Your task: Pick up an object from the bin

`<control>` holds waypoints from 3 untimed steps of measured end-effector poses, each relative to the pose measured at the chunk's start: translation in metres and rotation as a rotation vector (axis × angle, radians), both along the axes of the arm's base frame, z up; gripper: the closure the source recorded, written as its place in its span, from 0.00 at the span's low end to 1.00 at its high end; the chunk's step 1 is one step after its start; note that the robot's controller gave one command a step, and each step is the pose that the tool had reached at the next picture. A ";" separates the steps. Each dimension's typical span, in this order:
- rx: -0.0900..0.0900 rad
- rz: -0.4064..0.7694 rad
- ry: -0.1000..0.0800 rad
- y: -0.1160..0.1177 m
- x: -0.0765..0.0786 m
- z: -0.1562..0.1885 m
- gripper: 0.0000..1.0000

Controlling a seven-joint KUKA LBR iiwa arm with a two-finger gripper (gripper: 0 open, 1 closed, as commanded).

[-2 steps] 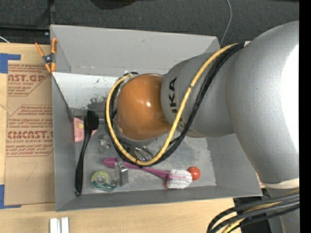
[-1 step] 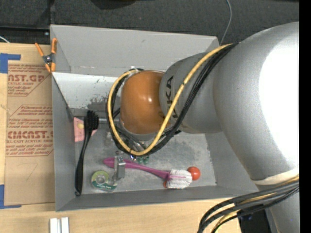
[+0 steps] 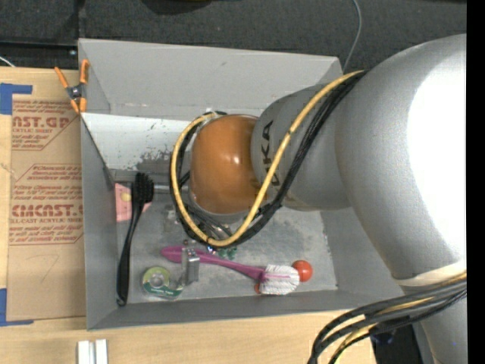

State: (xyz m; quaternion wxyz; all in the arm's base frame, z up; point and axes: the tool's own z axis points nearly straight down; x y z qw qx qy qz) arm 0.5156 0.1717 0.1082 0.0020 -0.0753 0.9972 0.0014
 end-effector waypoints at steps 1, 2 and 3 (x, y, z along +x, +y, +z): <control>0.001 0.116 -0.001 0.012 -0.003 0.019 0.00; -0.002 0.143 0.001 -0.002 -0.019 -0.008 0.00; 0.005 0.229 -0.008 -0.007 -0.019 -0.038 0.00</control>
Offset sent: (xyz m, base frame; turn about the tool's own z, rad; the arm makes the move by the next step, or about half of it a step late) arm -0.0353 -0.0205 -0.0382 -0.7164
